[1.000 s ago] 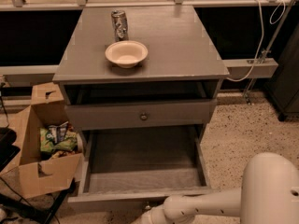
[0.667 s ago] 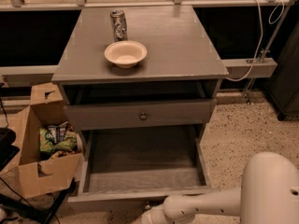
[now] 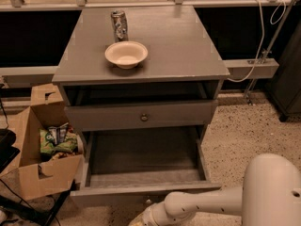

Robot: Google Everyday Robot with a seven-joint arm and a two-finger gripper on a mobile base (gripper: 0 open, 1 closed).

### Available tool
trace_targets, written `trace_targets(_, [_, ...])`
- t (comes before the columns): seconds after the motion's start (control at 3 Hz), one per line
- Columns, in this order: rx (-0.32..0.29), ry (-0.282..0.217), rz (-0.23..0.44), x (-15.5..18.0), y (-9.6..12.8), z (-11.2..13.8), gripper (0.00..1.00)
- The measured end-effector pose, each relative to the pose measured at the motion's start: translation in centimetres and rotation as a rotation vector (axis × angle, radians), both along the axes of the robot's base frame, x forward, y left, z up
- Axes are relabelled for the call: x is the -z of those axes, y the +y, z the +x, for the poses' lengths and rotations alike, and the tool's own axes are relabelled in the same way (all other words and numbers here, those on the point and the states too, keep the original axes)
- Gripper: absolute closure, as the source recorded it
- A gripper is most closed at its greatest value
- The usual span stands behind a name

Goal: Close middle drawer

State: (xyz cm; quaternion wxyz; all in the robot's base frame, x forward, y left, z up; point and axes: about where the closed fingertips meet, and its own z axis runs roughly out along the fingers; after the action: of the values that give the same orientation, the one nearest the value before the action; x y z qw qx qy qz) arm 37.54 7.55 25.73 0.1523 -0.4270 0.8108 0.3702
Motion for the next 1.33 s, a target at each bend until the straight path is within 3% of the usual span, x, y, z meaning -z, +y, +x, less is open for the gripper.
trace_targets(0.33, [-0.023,-0.042,-0.012,-0.7,0.1,3.7,1.00])
trace_targets(0.67, [-0.024,-0.042,-0.012,-0.7,0.0,3.5,1.00])
trace_targets(1.0, [-0.041,-0.081,-0.024,-1.5,0.2,7.8,1.00])
trace_targets(1.33, [-0.099,-0.106,-0.044,-2.1,0.6,11.9,1.00])
